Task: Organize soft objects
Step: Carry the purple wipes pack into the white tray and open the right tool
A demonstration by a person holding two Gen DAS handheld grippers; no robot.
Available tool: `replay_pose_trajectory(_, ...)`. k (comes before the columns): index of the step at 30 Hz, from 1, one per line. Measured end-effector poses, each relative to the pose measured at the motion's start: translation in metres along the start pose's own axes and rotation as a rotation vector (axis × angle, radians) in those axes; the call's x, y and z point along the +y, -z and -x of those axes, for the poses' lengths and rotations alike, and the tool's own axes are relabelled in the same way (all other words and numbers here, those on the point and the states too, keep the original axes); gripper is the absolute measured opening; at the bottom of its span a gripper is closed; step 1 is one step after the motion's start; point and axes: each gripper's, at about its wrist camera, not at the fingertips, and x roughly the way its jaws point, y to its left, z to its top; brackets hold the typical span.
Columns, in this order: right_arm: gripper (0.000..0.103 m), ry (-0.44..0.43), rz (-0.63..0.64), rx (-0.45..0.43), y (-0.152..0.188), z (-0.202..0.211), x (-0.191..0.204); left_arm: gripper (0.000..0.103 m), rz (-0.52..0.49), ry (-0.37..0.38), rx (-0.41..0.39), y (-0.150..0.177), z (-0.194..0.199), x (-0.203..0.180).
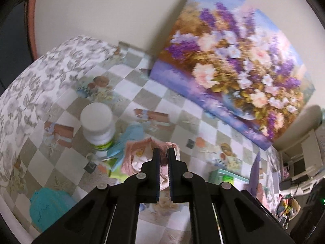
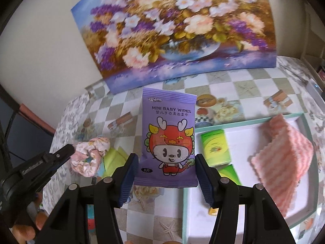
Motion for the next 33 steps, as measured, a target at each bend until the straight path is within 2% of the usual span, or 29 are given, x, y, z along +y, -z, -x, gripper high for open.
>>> replay_pose_trajectory(4,0.060,0.032,-0.041,-0.022,-0.003,0.012,-0.022,0.007,-0.037,0.069,-0.006,0.005,0.012,-0.021)
replay_pose_trajectory(9,0.060,0.151,-0.118,-0.019,-0.002,0.019,-0.065,0.007,-0.114,0.132,0.030,0.019,0.010,-0.056)
replay_pose_trajectory(13,0.060,0.236,-0.171,0.015,0.000,0.017,-0.099,0.007,-0.181,0.190,0.080,0.035,0.003,-0.087)
replay_pose_trajectory(18,0.060,0.246,-0.257,0.034,0.007,0.016,-0.133,0.007,-0.280,0.243,0.152,0.065,-0.013,-0.127)
replay_pose_trajectory(23,0.060,0.262,-0.277,0.054,0.012,0.009,-0.150,0.007,-0.363,0.280,0.211,0.093,-0.036,-0.157)
replay_pose_trajectory(28,0.060,0.248,-0.314,0.082,0.016,0.001,-0.160,0.007,-0.374,0.280,0.313,0.113,-0.065,-0.165)
replay_pose_trajectory(29,0.060,0.247,-0.313,0.081,0.016,0.002,-0.160,0.009,-0.375,0.274,0.319,0.114,-0.067,-0.165)
replay_pose_trajectory(31,0.062,0.254,-0.302,0.075,0.014,0.004,-0.157,0.028,-0.372,0.270,0.310,0.113,-0.065,-0.164)
replay_pose_trajectory(32,0.062,0.257,-0.298,0.073,0.013,0.006,-0.156,0.043,-0.368,0.271,0.304,0.111,-0.063,-0.163)
replay_pose_trajectory(33,0.065,0.261,-0.300,0.068,0.012,0.008,-0.155,0.053,-0.363,0.257,0.291,0.108,-0.061,-0.161)
